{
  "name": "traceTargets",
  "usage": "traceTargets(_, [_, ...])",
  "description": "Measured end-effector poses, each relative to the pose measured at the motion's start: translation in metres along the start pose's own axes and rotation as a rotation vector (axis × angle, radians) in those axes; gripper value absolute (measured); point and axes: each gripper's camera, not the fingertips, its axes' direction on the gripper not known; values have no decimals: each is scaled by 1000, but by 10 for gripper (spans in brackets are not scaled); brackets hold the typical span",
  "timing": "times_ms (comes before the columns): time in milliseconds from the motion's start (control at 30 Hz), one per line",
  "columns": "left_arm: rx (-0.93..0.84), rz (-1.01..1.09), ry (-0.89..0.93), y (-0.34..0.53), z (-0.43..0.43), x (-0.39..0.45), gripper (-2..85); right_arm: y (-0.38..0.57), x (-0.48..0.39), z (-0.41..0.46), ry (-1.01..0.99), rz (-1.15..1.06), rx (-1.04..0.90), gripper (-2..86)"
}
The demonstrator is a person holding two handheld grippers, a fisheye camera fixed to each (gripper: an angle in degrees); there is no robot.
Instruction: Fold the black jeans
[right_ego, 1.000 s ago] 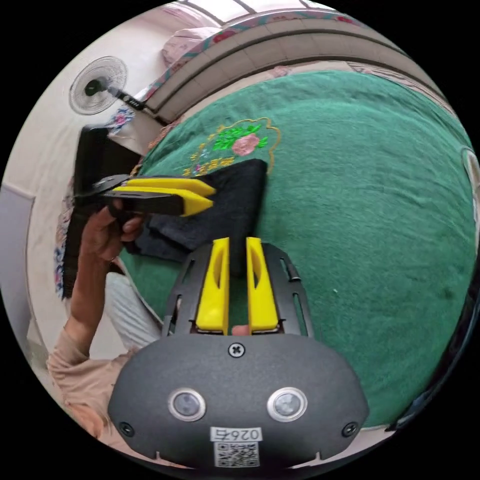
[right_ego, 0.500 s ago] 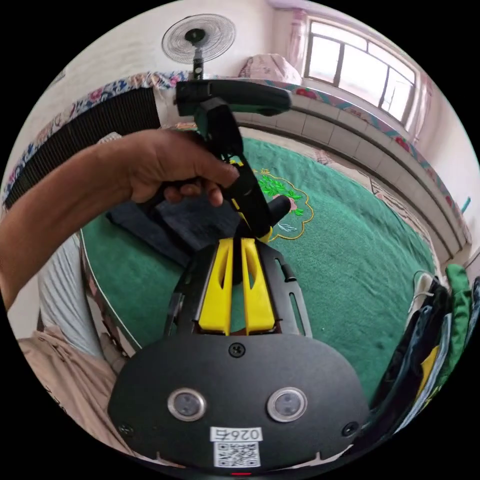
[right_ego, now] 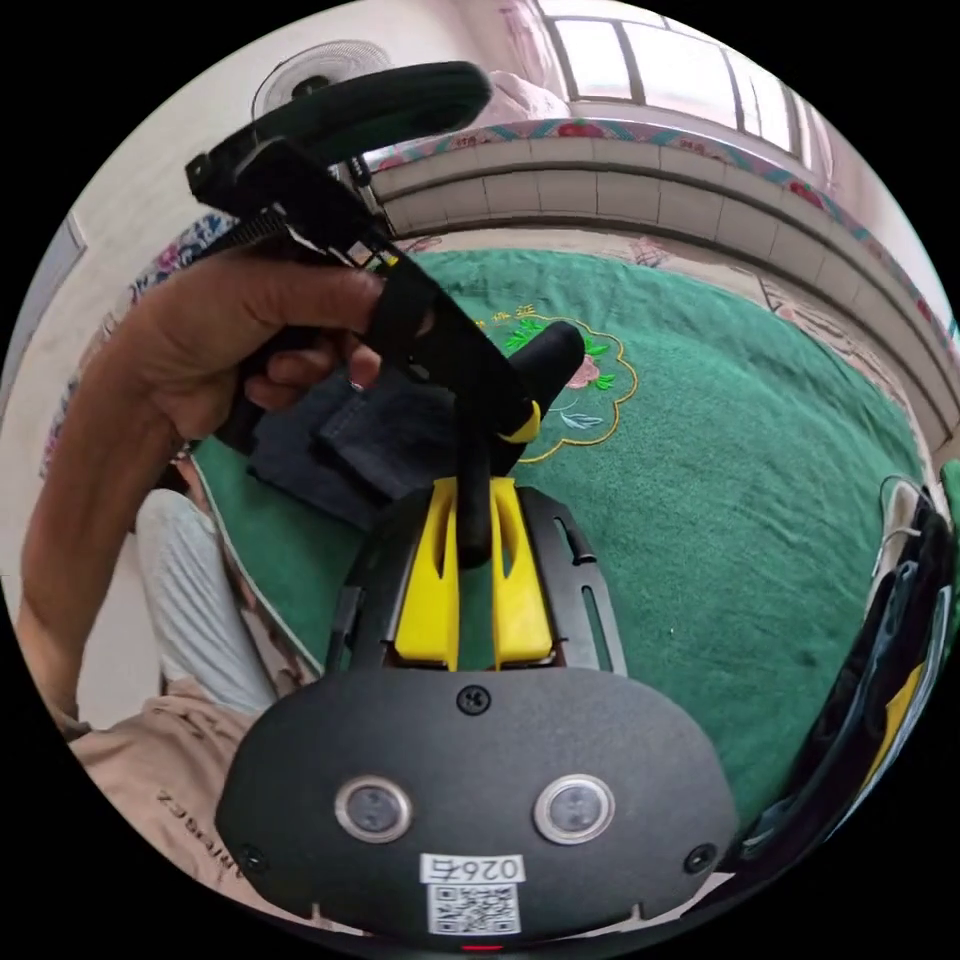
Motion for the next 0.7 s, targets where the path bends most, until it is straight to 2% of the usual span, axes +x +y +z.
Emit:
traceTargets(100, [4,111,-16,-16,-22,48,48,18,36,-48,-55,47,41,2])
traceTargets(233, [29,314,-18,-31,-48,129,49,62,73,-128,6,98,144,0])
traceTargets(400, [39,492,-6,-16,-74,168,50,103,81,-186,30,146,284,1])
traceTargets(567, [95,504,73,36,-97,100,50,87,51,-183,-2,80,327,4])
traceTargets(700, [159,427,153,102,-112,-15,46,40,-2,-143,-30,-40,325,7])
